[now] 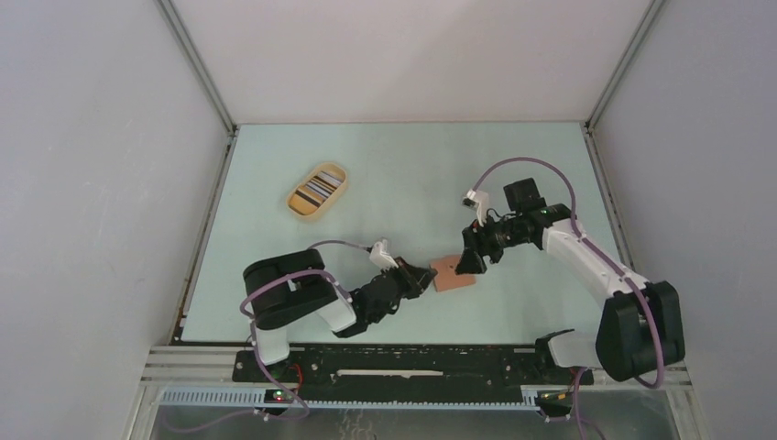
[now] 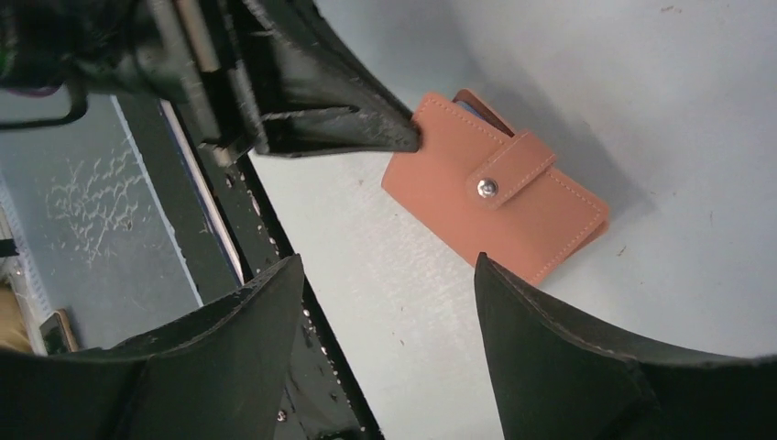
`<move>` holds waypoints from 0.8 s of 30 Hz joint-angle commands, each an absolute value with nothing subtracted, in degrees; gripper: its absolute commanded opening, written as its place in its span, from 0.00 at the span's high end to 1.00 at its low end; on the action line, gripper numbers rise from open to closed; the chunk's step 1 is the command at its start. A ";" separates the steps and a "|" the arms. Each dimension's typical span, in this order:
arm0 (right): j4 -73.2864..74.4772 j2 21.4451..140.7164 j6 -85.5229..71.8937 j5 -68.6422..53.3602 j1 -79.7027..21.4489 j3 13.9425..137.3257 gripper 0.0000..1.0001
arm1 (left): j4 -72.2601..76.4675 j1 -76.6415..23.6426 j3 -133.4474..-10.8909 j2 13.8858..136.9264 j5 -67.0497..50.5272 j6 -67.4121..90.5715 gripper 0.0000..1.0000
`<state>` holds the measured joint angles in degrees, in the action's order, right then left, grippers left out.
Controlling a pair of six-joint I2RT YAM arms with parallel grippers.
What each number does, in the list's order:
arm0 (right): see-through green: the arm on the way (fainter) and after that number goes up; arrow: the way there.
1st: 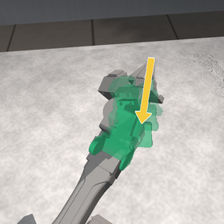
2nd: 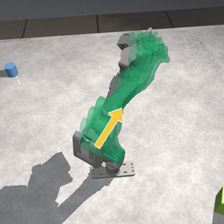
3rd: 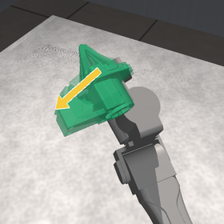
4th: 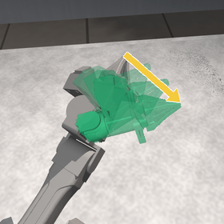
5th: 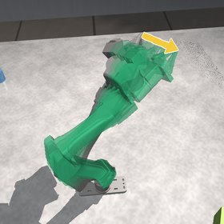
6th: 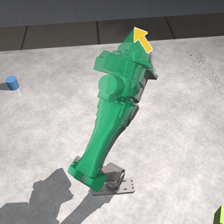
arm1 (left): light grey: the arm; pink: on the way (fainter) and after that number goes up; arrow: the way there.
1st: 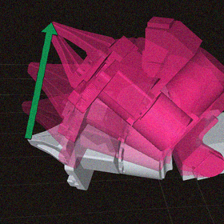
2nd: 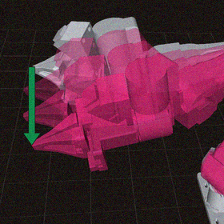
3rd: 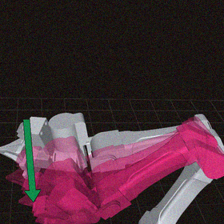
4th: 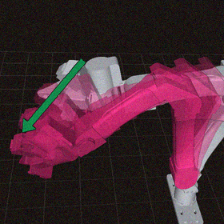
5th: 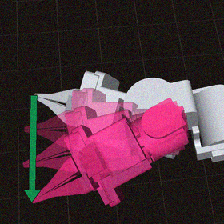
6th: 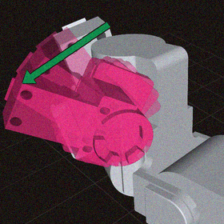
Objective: Put the credit cards into the card holder
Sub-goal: Move the card holder to the center of the board.
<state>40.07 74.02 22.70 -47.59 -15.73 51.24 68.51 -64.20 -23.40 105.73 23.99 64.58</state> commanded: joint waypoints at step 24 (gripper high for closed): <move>36.74 88.59 13.35 -22.66 -24.81 57.42 0.40 | 63.10 -71.67 -32.20 109.67 37.79 73.48 1.00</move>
